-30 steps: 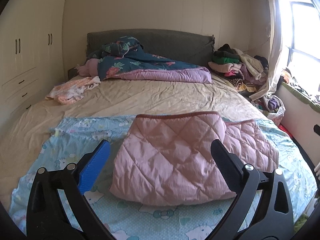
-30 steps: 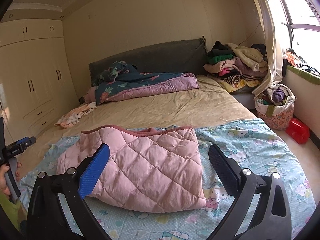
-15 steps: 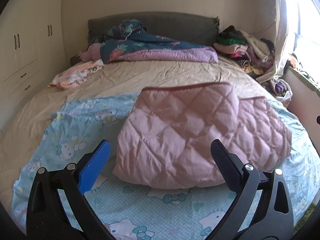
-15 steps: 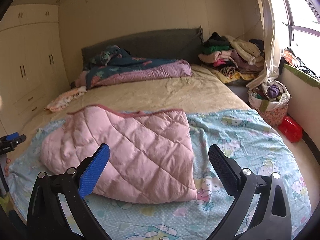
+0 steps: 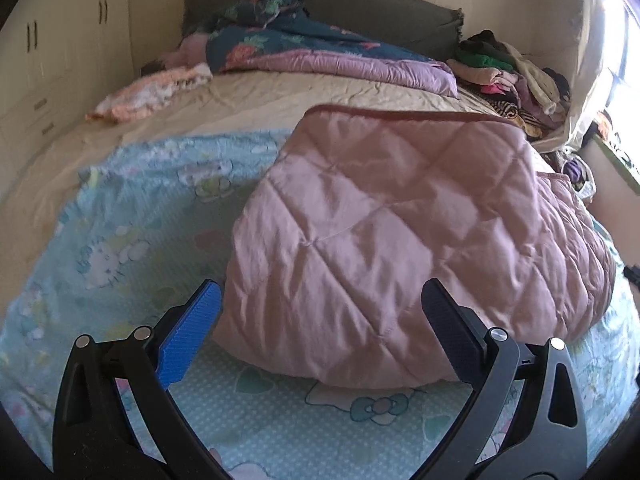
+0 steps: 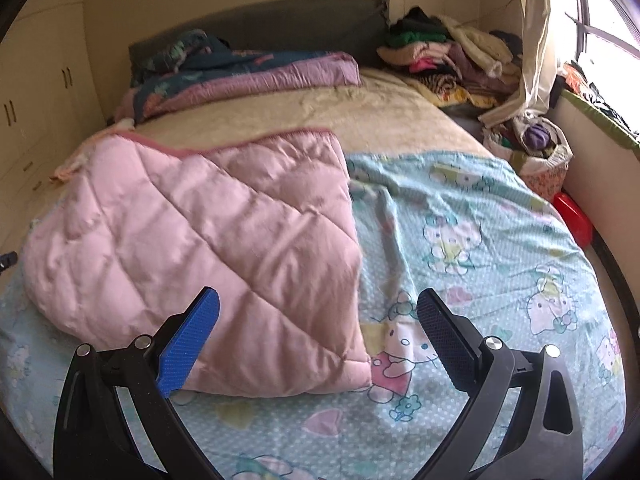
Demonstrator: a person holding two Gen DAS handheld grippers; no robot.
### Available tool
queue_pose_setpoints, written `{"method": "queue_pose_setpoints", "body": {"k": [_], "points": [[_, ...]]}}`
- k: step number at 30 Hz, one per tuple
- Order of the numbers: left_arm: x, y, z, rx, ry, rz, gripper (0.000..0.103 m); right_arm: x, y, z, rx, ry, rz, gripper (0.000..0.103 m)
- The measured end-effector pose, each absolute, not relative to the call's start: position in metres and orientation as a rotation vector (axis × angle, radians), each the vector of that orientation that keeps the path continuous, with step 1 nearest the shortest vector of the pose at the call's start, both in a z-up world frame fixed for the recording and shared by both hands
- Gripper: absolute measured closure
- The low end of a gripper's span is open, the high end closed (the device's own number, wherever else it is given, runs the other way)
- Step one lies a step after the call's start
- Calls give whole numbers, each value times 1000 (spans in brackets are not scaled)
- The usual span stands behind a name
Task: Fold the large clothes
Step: 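Move both tools to the edge of the folded jacket bundle, then grasp the folded jacket edge with both tools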
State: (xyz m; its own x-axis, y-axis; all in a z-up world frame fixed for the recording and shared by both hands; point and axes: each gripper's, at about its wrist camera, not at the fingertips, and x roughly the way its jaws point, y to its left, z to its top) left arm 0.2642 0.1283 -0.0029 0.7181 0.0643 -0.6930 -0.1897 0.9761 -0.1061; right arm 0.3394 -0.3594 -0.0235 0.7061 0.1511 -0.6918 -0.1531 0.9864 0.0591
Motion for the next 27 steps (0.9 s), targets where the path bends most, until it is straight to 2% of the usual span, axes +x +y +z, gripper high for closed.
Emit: {"method": "queue_pose_setpoints", "body": {"k": [19, 21, 27], "points": [[301, 145, -38, -289, 781, 73, 9, 396, -353, -63, 19, 852, 205, 6], [303, 145, -39, -288, 780, 77, 9, 395, -354, -65, 48, 848, 220, 11], [301, 151, -37, -286, 778, 120, 9, 390, -352, -63, 44, 822, 230, 18]]}}
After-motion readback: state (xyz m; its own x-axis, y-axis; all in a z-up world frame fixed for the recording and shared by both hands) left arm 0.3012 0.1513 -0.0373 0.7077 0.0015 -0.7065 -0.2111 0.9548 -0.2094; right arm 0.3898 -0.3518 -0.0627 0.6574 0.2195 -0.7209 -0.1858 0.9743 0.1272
